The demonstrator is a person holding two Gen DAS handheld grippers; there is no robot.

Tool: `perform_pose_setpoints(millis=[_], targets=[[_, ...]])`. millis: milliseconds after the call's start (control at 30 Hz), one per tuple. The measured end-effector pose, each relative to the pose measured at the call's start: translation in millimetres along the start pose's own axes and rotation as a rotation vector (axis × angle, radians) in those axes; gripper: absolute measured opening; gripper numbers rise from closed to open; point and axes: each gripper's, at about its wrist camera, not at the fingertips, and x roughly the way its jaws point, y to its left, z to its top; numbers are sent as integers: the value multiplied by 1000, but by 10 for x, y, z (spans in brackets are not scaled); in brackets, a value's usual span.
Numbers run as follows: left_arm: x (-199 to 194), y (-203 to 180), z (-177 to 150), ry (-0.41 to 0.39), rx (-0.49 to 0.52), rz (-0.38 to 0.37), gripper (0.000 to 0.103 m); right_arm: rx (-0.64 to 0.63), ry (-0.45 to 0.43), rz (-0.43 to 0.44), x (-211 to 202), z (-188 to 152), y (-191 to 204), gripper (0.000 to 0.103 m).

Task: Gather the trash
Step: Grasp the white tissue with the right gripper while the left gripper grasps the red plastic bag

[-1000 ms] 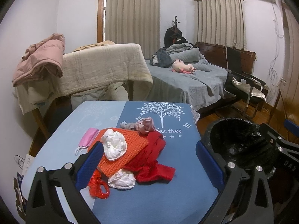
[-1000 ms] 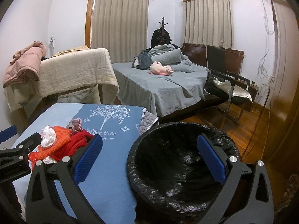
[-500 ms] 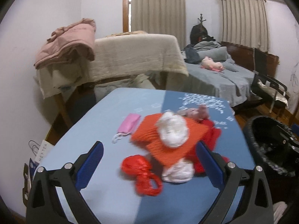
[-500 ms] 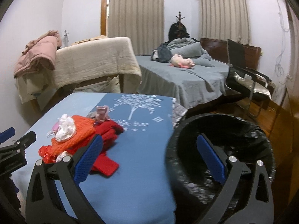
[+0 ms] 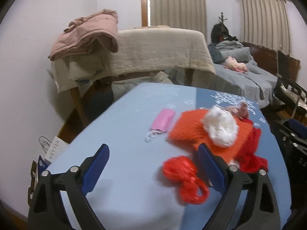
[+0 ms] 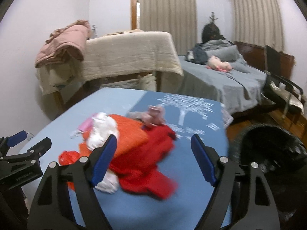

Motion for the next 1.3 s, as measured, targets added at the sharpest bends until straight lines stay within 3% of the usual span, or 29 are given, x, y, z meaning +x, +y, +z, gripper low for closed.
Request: perform_pose_setpoints(millis=[333,433,500,567,600,633,1033,1300], targets=[[205,411,37,-1,-60,70,87,-32,56,106,549,61,511,65],[261,457,34,7,-71,76,87,-62,76,123,624,29,621,55],[280,472,24,13,-76,74,86,-67,105,151,686,7,655,37],[280,474,8,18,-74,72,86,-59,118,178,702,-19,648,30],[284,471,3,21,-74,69,86,-64,111,181,691,-20,652,17],[282,464,1,23,-72,65,86,-73,104,190,663,-9,655,11],[235,19,-95,61,-33,-42,84,-30,12,190,141,62,279,11],[469,-279,-313,159,21,-78,60,-5,48,156,90,-121,50,11]])
